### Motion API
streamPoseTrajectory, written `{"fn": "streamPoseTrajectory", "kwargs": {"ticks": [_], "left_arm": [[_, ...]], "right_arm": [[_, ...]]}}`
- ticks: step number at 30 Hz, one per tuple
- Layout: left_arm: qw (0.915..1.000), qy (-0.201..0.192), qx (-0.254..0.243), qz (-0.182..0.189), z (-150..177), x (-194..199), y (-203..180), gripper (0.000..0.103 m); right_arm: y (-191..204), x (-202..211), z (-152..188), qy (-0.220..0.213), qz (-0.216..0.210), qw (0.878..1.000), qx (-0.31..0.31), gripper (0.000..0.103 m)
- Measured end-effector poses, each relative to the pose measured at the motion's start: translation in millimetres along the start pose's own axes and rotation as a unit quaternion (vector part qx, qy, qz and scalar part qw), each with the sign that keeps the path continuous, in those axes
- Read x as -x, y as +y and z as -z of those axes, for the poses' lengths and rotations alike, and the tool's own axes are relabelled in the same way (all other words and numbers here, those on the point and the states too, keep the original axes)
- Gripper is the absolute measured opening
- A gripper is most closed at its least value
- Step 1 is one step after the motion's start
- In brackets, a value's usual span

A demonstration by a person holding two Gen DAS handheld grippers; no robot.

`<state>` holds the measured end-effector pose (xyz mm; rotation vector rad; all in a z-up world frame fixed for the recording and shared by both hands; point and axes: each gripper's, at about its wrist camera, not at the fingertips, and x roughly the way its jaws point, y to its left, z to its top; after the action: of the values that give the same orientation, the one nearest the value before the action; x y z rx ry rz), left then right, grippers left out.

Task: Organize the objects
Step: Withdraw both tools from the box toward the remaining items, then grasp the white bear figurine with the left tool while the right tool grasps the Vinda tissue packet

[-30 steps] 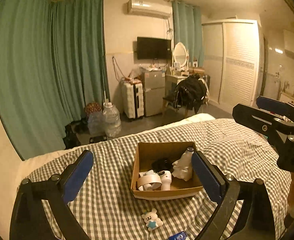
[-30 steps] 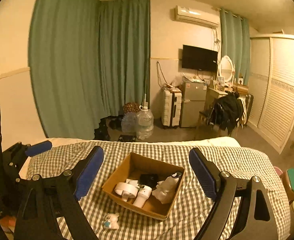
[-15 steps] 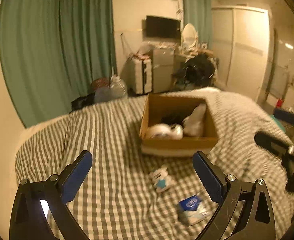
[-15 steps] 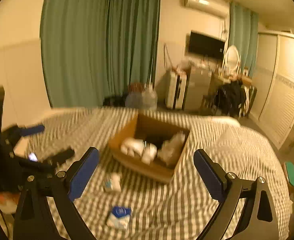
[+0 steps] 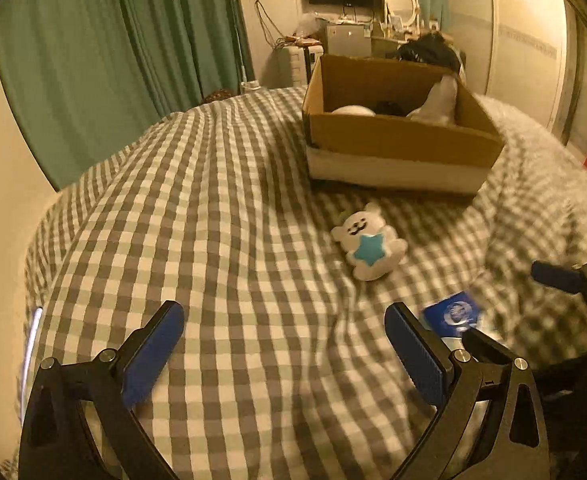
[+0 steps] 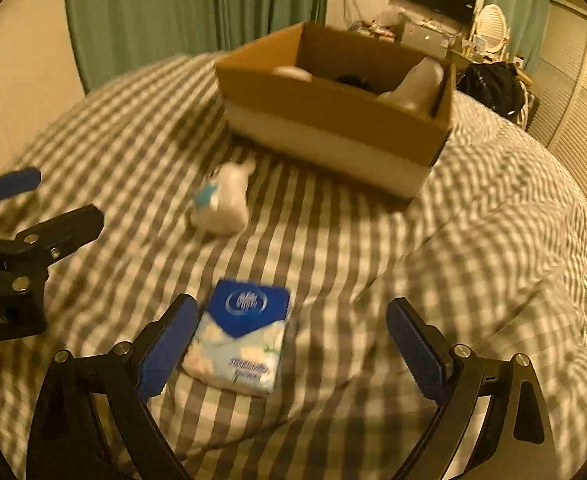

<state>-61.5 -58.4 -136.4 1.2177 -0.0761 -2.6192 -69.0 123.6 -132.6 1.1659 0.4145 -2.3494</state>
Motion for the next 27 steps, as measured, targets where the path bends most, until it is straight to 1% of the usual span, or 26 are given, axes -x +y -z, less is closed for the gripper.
{"fn": "streamPoseTrajectory", "kwargs": {"ticks": [5,8,9,10,11,12,13,14,15,17,19,22,24,27], "left_arm": [[0.9999,0.01,0.005,-0.002,2,-10,2,0.103],[0.9998,0.014,0.013,-0.002,2,-12,5,0.103],[0.9998,0.015,0.015,-0.002,3,-13,6,0.103],[0.9997,0.016,0.016,-0.003,3,-14,6,0.103],[0.9997,0.017,0.016,-0.004,2,-16,7,0.103],[0.9997,0.018,0.017,-0.005,3,-16,7,0.103],[0.9996,0.019,0.018,-0.006,3,-16,7,0.103],[0.9996,0.021,0.019,-0.007,3,-17,8,0.103],[0.9996,0.021,0.019,-0.008,3,-17,8,0.103],[0.9995,0.023,0.019,-0.008,3,-18,8,0.103],[0.9995,0.024,0.019,-0.012,2,-20,7,0.103],[0.9994,0.027,0.02,-0.009,-3,-23,5,0.103],[0.9995,0.027,0.017,-0.001,-7,-23,1,0.103],[0.9992,0.021,0.019,0.027,-18,-22,-6,0.103]], "right_arm": [[15,-2,2,-0.002,-0.005,1.0,0.026,0.096],[23,-10,5,0.011,-0.016,0.999,0.037,0.094],[24,-14,5,0.016,-0.02,0.999,0.039,0.089],[25,-16,6,0.021,-0.021,0.999,0.04,0.087],[25,-18,6,0.027,-0.022,0.999,0.04,0.081],[24,-21,6,0.032,-0.024,0.998,0.038,0.072],[24,-23,6,0.037,-0.029,0.998,0.036,0.068],[23,-25,7,0.042,-0.034,0.998,0.034,0.062],[23,-27,7,0.047,-0.042,0.998,0.032,0.058],[24,-27,8,0.047,-0.042,0.997,0.032,0.057],[23,-22,7,0.037,-0.04,0.998,0.028,0.057],[15,-8,4,0.003,-0.031,0.999,0.012,0.057],[5,0,-1,-0.015,-0.023,1.0,0.0,0.057],[-13,12,-13,-0.037,-0.006,0.999,-0.011,0.056]]}}
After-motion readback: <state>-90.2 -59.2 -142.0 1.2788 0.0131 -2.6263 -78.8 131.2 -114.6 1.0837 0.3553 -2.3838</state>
